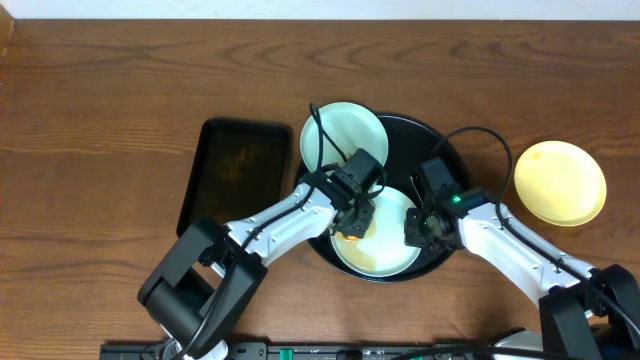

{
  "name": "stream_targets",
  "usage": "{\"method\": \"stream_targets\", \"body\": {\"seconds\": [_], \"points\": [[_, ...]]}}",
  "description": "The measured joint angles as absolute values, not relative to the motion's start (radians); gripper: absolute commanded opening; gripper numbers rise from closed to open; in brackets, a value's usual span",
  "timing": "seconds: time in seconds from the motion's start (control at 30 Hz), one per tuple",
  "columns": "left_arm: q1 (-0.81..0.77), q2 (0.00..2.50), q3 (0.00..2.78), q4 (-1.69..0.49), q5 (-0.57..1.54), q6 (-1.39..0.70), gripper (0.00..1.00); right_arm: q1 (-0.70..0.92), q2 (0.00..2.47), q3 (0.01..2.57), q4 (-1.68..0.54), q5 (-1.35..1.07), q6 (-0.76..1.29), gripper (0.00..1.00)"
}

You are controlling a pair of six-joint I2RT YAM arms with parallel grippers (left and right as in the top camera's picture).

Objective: Clean dirty plates on tray and stack at the side
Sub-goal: 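Scrub the mint-green plate again with the sponge in the left gripper, then return the sponge to the black rectangular tray with the left gripper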

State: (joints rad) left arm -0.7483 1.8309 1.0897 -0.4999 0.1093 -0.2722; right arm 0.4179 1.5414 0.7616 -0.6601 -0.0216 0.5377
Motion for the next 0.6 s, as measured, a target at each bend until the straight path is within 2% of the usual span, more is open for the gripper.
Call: {"method": "stream_targets", "body": {"seconds": [0.27,0.6], "points": [[-0.754,1.799,1.110,-0.590,-0.012,-0.272,0.07,0.418,1.541,0.762,-0.661,-0.027,0.538,0.01],[-0.732,1.615,1.110,-0.648,-0.100,-0.272,0.08,0.418,1.541,0.762,-0.661,-0.027,0.538,0.03]]}}
